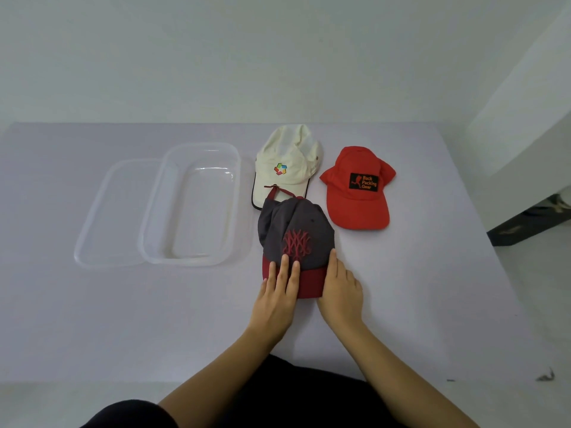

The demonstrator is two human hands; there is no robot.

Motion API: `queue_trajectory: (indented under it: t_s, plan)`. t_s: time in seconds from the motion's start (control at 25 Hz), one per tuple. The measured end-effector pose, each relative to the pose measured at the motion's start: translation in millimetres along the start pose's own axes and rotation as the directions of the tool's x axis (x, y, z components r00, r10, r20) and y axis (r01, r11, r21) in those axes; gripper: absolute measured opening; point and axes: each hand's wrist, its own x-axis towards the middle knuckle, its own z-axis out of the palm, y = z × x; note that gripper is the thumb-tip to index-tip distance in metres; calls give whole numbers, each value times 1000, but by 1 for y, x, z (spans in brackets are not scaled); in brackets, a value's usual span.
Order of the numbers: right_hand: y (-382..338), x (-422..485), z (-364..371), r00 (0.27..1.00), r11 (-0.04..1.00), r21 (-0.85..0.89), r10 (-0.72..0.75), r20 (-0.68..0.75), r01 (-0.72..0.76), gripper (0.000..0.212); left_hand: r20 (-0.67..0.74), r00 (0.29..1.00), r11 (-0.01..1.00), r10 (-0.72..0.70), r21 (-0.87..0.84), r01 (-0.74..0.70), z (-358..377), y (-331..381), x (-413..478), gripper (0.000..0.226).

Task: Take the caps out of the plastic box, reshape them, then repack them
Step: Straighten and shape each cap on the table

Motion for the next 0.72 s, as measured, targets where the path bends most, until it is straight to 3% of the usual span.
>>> queue_trajectory:
  t_s: [0.2,0.36,0.44,0.64,0.72]
  plan:
    - [-7,6,-18,997,999,-27,-39,-61,37,72,-15,998,983,-54,-175,50,-16,1,1,83]
    - [-20,10,-53,947,989,-6,-144,-289,149,68,-110,969,896,-222,-414,159,-59,19,9,63]
    - [-31,11,-71,916,980,48,-161,-366,191,63,-184,949,869,-256,-473,143,-76,24,11,65]
    - [-62,10,-94,962,924,320,-135,-238,209,64,-310,927,860,-211,-510,25,-88,17,11,72]
    - [-63,9,-95,964,923,326,-132,-231,204,65,-329,929,893,-168,-449,2,-91,8,12,75]
